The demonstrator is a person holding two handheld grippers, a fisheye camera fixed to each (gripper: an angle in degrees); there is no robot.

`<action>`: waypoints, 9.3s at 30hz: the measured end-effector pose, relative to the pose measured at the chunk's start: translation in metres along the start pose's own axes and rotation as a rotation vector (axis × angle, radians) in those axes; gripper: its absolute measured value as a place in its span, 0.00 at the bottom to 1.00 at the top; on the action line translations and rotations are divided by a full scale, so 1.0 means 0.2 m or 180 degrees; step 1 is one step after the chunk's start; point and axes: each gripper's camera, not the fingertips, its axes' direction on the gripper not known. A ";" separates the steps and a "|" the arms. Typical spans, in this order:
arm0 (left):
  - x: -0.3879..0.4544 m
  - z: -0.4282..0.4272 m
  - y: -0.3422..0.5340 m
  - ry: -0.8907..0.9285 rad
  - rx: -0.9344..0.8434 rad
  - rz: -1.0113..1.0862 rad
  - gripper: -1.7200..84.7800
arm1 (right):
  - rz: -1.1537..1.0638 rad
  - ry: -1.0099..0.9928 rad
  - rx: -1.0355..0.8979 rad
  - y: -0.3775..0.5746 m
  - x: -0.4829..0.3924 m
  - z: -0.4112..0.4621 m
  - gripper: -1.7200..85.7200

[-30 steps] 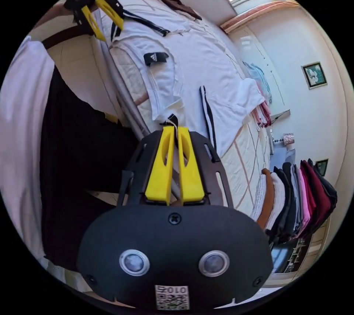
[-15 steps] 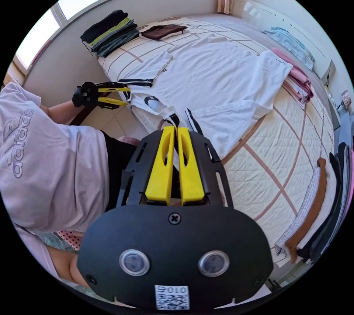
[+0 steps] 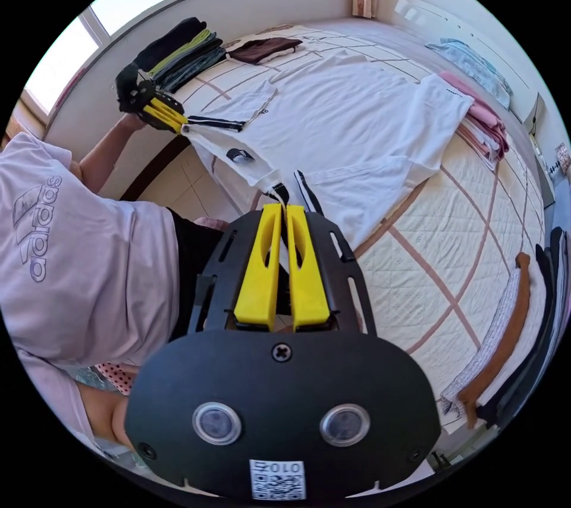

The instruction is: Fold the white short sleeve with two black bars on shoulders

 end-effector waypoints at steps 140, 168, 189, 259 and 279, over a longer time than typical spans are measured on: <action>-0.21 -0.48 0.48 -0.0705 0.0749 -0.1018 0.13 | 0.0154 0.0038 0.0309 0.50 0.34 -0.05 0.09; -0.12 -0.27 0.11 -0.0506 0.0051 0.0709 0.15 | 0.0369 0.0202 -0.0255 0.24 0.39 0.17 0.07; -0.60 -0.30 0.19 0.0836 -0.0116 0.0737 0.02 | 0.0440 0.0093 -0.0250 0.19 0.47 0.24 0.07; -1.80 -0.38 -0.38 0.0181 0.0428 -0.0441 0.05 | 0.0039 0.0066 0.0343 -0.29 1.18 -0.09 0.06; -2.53 -0.56 -0.31 -0.0567 0.0822 -0.2610 0.18 | 0.1537 0.0754 0.0351 -0.81 1.99 -0.16 0.12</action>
